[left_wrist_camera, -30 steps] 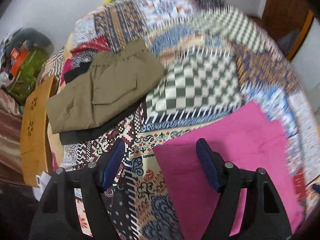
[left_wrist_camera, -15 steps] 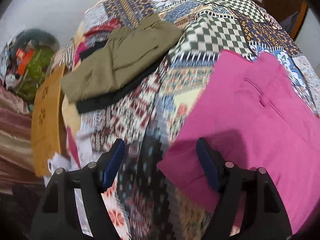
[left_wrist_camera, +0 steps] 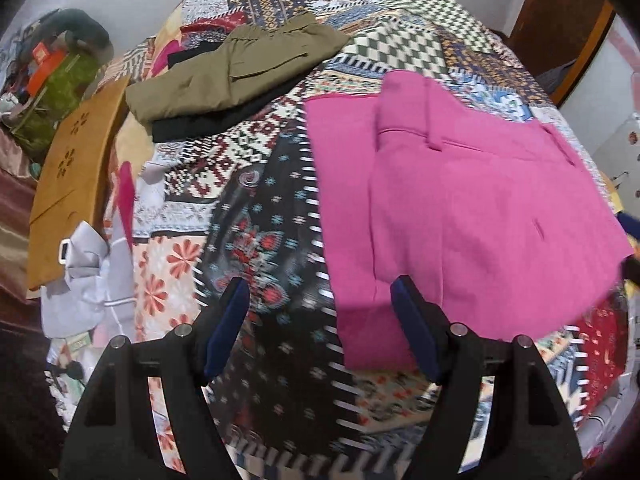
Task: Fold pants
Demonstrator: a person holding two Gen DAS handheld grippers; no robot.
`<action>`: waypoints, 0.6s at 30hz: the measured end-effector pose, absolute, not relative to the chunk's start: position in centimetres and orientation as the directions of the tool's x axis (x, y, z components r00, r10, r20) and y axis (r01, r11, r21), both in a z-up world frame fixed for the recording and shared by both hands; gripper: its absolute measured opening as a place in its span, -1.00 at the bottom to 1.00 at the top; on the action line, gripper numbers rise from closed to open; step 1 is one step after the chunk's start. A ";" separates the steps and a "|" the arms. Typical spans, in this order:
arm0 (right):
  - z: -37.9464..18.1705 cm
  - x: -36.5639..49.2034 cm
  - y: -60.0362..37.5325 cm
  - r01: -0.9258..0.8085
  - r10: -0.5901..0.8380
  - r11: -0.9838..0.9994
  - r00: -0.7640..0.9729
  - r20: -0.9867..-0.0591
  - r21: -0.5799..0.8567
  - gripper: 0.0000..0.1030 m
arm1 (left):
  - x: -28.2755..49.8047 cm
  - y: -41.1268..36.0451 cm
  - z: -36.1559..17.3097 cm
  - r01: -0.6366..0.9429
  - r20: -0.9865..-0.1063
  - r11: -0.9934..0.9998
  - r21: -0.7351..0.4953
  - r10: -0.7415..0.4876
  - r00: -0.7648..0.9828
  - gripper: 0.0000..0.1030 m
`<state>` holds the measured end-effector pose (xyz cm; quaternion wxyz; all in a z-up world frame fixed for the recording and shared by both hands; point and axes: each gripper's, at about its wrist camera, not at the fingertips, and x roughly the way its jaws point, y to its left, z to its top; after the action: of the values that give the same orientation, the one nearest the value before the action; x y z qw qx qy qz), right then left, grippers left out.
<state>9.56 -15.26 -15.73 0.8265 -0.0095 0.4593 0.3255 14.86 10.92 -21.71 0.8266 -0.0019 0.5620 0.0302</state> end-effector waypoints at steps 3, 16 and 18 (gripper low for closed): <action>-16.9 9.7 -14.8 -0.552 0.504 0.793 0.358 -0.786 0.257 0.48 | 14.7 10.3 -21.5 -0.046 -0.920 0.998 0.038 0.053 0.388 0.43; -18.0 10.8 -19.1 -0.470 0.472 0.835 0.345 -0.811 0.286 0.30 | 11.7 13.5 -21.9 -0.121 -0.892 0.986 0.115 0.156 0.424 0.54; -17.5 10.8 -19.7 -0.462 0.474 0.839 0.358 -0.805 0.288 0.30 | 11.8 14.0 -21.6 -0.139 -0.886 0.981 0.133 0.181 0.426 0.54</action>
<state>10.80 -19.71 -17.52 0.8239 0.0061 0.4905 0.2837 11.76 14.01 -21.64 0.8442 0.0199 0.5271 0.0948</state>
